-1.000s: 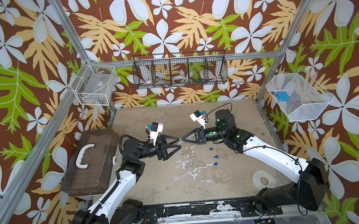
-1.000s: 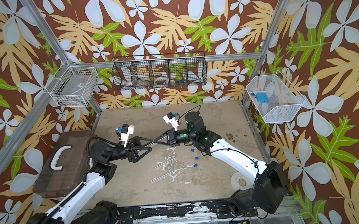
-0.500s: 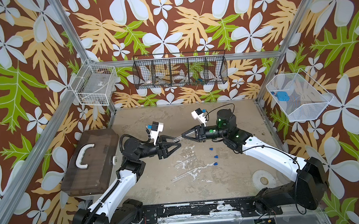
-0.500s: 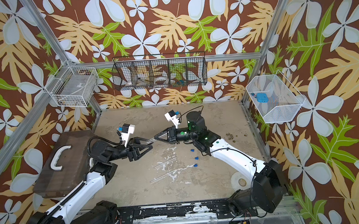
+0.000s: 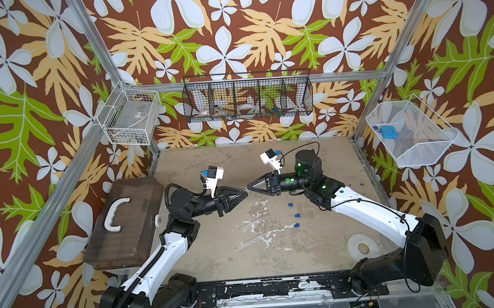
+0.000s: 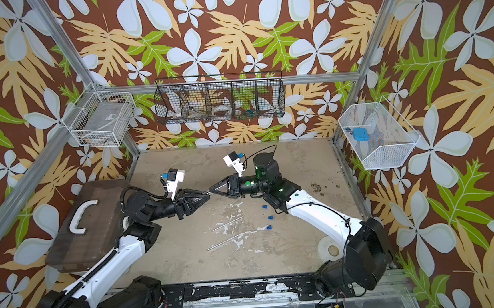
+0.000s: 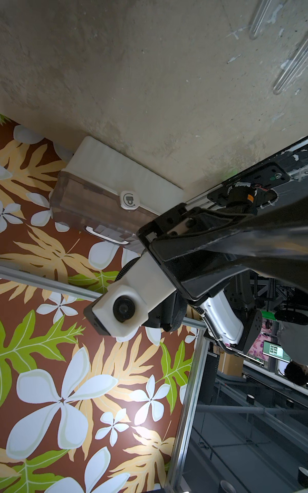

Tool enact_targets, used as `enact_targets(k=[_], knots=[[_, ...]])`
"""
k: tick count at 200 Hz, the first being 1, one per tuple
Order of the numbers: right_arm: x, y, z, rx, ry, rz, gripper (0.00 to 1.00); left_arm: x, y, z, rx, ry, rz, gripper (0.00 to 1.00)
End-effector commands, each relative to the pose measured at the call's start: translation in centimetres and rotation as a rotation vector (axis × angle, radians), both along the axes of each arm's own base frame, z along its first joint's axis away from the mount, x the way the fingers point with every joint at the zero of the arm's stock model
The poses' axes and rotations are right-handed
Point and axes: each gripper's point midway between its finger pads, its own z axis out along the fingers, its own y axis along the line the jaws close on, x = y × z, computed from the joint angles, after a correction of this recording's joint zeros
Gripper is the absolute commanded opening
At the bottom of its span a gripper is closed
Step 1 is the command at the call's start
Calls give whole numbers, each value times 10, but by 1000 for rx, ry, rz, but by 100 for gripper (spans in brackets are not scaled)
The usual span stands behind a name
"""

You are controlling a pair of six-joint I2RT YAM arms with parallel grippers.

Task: Insert stoppers into test tubes
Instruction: Adjust the test tube.

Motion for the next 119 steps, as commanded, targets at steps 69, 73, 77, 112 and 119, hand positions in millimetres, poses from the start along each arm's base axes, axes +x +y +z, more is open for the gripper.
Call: enact_targets(k=[69, 73, 77, 112, 119], knots=[[-5, 1, -4, -39, -27, 19, 7, -7, -2, 2, 19, -68, -26, 10], [-5, 1, -4, -43, -31, 16, 10, -7, -2, 1, 22, -70, -25, 10], [-5, 0, -4, -46, -33, 14, 12, -7, -2, 0, 26, -69, -24, 10], [1, -27, -7, -122, -88, -70, 33, -4, 4, -16, 73, -81, 2, 10], [2, -37, -10, -150, -102, -96, 35, -4, 6, -20, 86, -83, 8, 10]])
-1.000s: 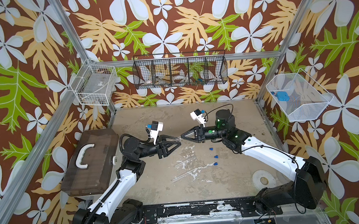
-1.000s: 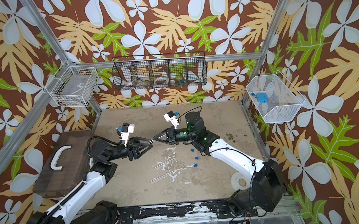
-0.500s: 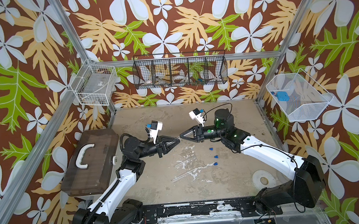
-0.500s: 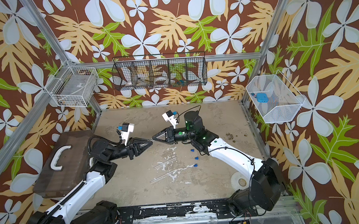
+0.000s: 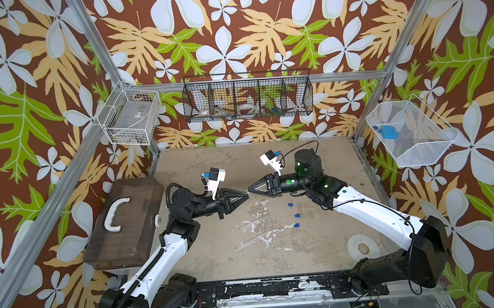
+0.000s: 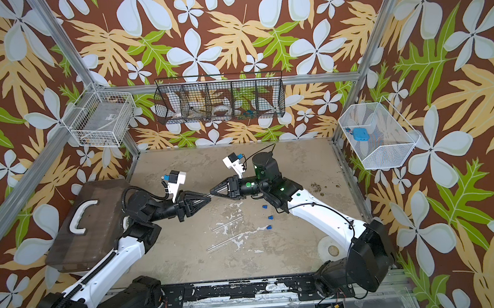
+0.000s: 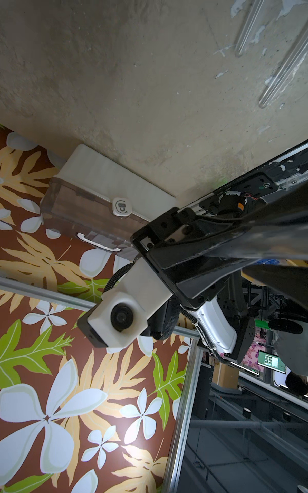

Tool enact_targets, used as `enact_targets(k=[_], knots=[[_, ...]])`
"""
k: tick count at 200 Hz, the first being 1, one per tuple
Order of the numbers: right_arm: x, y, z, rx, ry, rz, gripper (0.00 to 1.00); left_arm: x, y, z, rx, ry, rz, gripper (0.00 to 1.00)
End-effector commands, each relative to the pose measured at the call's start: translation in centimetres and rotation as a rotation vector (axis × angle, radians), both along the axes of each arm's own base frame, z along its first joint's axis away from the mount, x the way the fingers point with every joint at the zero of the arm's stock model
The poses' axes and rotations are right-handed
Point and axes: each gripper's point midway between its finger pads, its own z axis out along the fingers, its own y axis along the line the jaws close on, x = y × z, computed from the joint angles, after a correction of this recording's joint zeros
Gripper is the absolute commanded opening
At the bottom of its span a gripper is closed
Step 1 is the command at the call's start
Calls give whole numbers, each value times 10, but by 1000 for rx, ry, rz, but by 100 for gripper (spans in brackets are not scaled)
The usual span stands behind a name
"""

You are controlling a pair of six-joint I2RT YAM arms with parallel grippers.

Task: Insert stoppers into test tubes
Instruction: Adjust the test tube, then pick up the stopper from the center of the board.

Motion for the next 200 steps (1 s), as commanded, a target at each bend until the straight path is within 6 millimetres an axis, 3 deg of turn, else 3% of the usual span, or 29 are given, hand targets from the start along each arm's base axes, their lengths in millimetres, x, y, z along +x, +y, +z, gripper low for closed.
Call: enact_targets(k=[1, 40, 56, 82, 115, 145, 173, 200], knots=[[7, -24, -9, -85, -67, -81, 36, 0, 4, -13, 45, -34, 13, 10], [23, -101, -38, -237, -92, -278, 43, -2, 12, -40, 133, -66, 34, 10], [34, -133, -63, -367, -88, -386, 48, -4, 16, -50, 166, -84, 38, 10], [51, -169, -108, -649, -86, -493, 55, -5, 20, -62, 199, -100, 44, 9], [68, -191, -147, -883, -95, -497, 63, -3, 24, -67, 223, -119, 55, 8], [91, -204, -166, -1118, -154, -472, 67, -3, 25, -71, 240, -129, 59, 8], [102, -193, -179, -1394, -417, -304, 72, -3, 25, -72, 246, -132, 58, 7], [89, -188, -218, -1496, -461, -29, 70, -2, 25, -71, 248, -137, 60, 7]])
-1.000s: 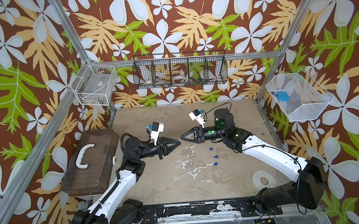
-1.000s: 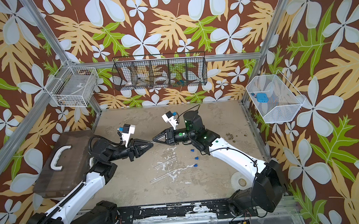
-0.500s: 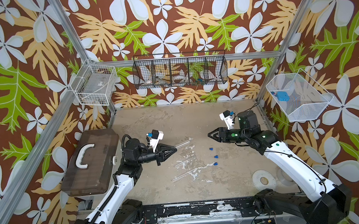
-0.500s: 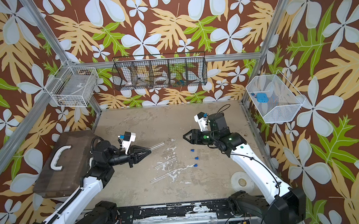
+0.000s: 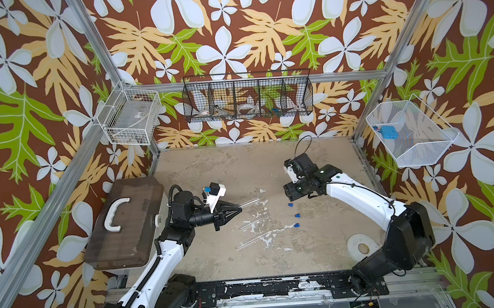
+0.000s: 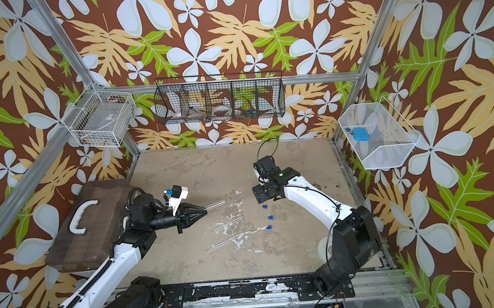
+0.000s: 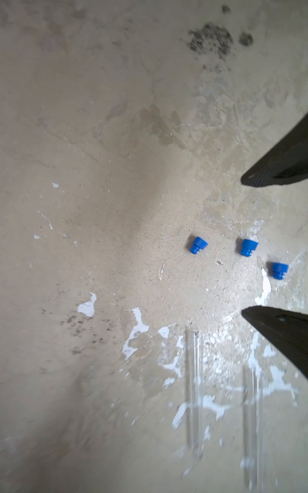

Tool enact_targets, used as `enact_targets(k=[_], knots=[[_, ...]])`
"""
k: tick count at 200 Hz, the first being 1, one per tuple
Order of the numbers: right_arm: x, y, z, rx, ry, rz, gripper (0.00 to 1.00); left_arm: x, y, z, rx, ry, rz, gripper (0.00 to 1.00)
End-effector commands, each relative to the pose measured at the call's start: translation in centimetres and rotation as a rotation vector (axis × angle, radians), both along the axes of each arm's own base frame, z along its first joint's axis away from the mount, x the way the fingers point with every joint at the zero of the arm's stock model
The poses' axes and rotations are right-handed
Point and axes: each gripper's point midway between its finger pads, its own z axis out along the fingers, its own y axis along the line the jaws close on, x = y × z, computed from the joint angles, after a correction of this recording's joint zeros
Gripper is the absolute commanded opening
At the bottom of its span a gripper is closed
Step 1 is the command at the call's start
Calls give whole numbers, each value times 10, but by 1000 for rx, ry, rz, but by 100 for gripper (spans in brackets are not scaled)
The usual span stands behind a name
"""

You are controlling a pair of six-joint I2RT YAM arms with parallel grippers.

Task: Insert stoppers into test tubes
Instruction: Pick up the stopper from the center of the board.

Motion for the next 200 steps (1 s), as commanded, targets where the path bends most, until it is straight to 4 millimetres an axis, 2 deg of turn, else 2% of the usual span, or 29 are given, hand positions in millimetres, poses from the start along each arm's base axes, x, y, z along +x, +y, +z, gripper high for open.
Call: enact_targets(k=[1, 21, 37, 79, 125, 156, 200], knots=[[-7, -24, -26, -244, 57, 155, 70, 1, 1, 3, 7, -32, 0, 7], [-16, -19, -52, -246, 131, 229, 66, 1, 0, 3, 7, -34, 1, 7], [-16, -16, -61, -245, 151, 259, 63, 0, 0, 2, 10, -31, -1, 7], [-15, 3, -74, -182, 204, 314, 57, 1, 0, 1, 12, -30, 2, 8], [-2, 4, -89, -224, 234, 324, 52, 0, 0, 1, 13, -33, 6, 8], [1, -6, -98, -264, 246, 315, 52, 0, 0, 2, 13, -34, 8, 8], [8, -7, -101, -249, 253, 291, 49, 0, 1, 1, 13, -32, 8, 8]])
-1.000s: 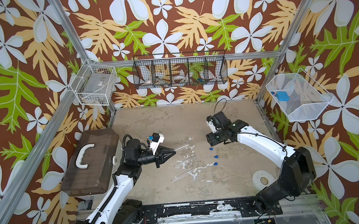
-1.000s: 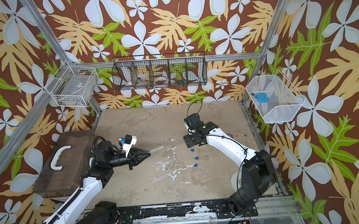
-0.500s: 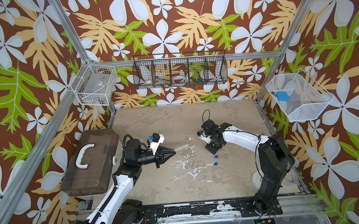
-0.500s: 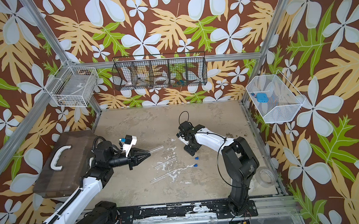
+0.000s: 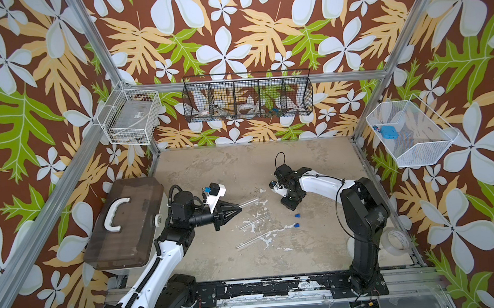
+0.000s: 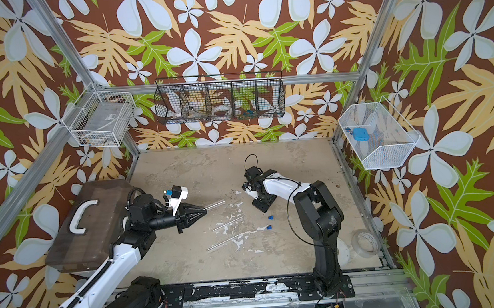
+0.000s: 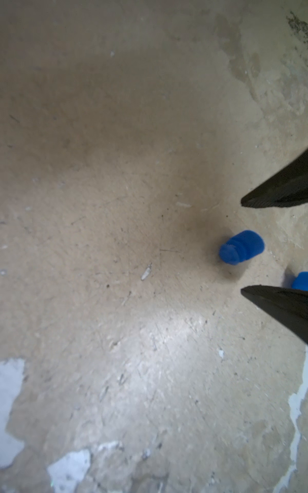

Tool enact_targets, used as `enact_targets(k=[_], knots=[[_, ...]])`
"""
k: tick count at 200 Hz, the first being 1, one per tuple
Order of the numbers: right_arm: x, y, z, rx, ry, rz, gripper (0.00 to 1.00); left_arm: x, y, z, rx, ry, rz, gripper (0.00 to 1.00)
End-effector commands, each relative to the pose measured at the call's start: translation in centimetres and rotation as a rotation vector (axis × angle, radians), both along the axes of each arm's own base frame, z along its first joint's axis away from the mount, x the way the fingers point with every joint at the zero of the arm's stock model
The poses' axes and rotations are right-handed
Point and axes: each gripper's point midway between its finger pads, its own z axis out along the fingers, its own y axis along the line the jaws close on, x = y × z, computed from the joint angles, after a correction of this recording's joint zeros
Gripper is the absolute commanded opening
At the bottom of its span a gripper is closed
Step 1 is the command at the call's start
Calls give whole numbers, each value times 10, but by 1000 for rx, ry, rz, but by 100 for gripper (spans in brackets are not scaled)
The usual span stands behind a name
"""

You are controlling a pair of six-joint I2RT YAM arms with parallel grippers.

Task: Insert stoppers into test tubes
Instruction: Pick up the stopper from the center of the board.

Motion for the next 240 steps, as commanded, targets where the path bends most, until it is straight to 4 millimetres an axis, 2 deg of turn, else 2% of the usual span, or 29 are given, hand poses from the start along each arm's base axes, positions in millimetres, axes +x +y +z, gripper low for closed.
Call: enact_targets(k=[1, 50, 240], knots=[[1, -2, 1, -14, 5, -3, 49, -1, 0, 2, 2, -17, -7, 8], [-5, -3, -10, -16, 37, -3, 46, -2, 0, 2, 2, -19, -7, 8], [-9, -2, -18, -13, 68, -9, 32, -2, 0, 1, 2, -16, -5, 8]])
